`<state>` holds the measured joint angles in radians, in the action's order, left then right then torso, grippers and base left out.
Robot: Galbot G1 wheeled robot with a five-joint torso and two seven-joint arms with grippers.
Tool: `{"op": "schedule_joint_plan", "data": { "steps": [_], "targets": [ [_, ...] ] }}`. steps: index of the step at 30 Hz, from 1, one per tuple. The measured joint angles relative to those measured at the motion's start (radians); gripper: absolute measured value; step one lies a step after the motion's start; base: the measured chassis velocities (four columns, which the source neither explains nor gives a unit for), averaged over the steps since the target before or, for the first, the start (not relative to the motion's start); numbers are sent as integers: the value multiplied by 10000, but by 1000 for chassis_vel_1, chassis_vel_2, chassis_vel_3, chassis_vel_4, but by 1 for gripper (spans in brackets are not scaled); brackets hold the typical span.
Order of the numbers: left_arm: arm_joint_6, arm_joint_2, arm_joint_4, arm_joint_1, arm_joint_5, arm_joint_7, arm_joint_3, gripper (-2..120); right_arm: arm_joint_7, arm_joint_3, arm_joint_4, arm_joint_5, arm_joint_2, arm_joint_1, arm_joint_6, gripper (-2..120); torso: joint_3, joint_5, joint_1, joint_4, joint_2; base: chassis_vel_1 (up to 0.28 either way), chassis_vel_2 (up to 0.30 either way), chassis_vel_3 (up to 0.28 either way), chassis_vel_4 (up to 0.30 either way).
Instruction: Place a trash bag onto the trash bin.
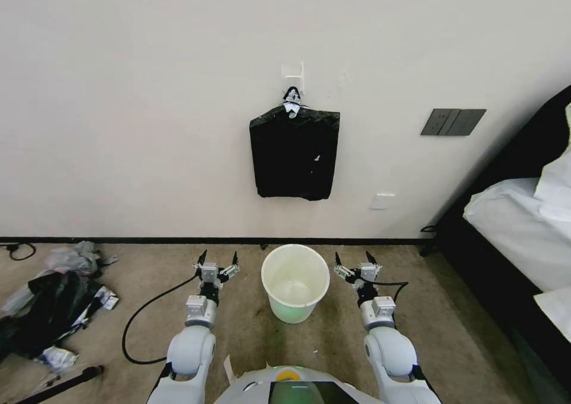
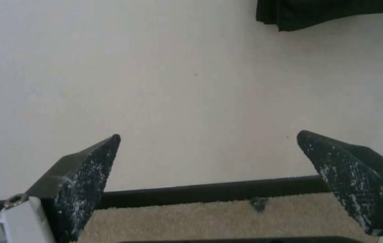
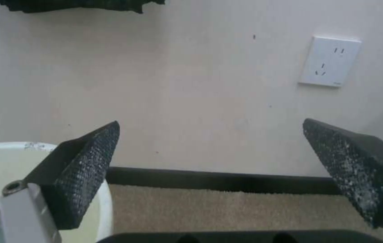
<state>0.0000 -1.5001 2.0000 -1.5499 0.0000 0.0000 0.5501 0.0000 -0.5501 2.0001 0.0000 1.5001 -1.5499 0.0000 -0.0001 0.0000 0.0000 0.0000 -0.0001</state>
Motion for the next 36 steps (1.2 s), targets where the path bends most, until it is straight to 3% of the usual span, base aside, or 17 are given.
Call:
{"op": "schedule_joint_plan", "data": {
  "steps": [36],
  "targets": [
    [-173, 149, 225, -159, 4, -139, -126, 100, 72, 39, 84, -29, -18, -85, 145, 100, 1, -1, 1, 0, 0, 0, 0, 0, 0]
  ]
}}
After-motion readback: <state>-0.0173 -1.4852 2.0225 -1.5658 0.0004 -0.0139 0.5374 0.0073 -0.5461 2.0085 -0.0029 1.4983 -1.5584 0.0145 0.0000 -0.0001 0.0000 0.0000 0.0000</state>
